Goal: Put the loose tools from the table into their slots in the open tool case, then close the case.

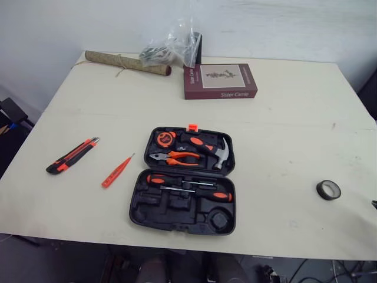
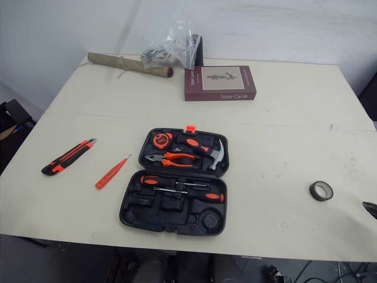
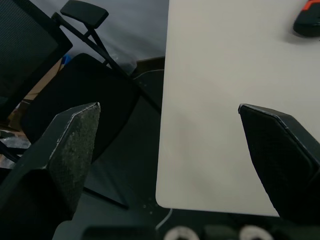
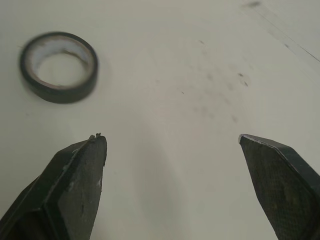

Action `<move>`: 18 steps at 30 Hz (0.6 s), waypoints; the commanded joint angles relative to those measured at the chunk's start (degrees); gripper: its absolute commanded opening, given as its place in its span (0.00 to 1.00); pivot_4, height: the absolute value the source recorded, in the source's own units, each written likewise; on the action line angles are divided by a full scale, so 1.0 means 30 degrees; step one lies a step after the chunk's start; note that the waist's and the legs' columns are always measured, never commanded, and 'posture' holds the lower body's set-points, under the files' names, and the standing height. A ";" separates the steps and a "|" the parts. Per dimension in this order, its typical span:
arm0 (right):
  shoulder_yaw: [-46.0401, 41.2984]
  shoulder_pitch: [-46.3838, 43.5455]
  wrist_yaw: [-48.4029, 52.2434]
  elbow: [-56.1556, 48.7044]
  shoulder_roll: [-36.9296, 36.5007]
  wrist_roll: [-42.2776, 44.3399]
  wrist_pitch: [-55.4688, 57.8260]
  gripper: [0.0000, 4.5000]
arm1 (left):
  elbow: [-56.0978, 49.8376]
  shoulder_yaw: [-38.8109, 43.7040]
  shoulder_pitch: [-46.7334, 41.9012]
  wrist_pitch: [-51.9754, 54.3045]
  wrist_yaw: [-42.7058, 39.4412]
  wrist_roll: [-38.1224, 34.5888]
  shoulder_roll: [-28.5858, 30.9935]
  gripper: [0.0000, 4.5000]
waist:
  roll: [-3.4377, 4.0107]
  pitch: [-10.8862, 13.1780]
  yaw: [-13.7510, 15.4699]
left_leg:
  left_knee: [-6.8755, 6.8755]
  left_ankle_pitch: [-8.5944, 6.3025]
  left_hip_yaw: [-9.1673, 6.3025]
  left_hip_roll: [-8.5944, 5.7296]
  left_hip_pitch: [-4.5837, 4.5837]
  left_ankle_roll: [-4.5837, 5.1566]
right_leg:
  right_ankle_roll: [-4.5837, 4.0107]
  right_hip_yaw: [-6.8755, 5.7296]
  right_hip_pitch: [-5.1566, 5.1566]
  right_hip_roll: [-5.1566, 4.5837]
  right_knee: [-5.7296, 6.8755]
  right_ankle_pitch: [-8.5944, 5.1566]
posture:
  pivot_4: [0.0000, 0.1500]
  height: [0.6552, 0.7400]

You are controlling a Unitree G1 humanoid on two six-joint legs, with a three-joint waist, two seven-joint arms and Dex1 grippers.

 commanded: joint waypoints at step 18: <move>0.4441 -0.2532 0.1856 -1.9201 0.8263 0.7357 0.4005 0.98 | -1.9506 -0.4716 0.1103 1.4273 0.1341 -0.6090 -0.2494 1.00 | -0.0005 0.0001 -0.0153 | 0.0058 0.0069 0.0014 0.0007 -0.0044 -0.0100 | 0.0008 0.0007 -0.0077 0.0018 0.0182 0.0001 | 1.00 1.00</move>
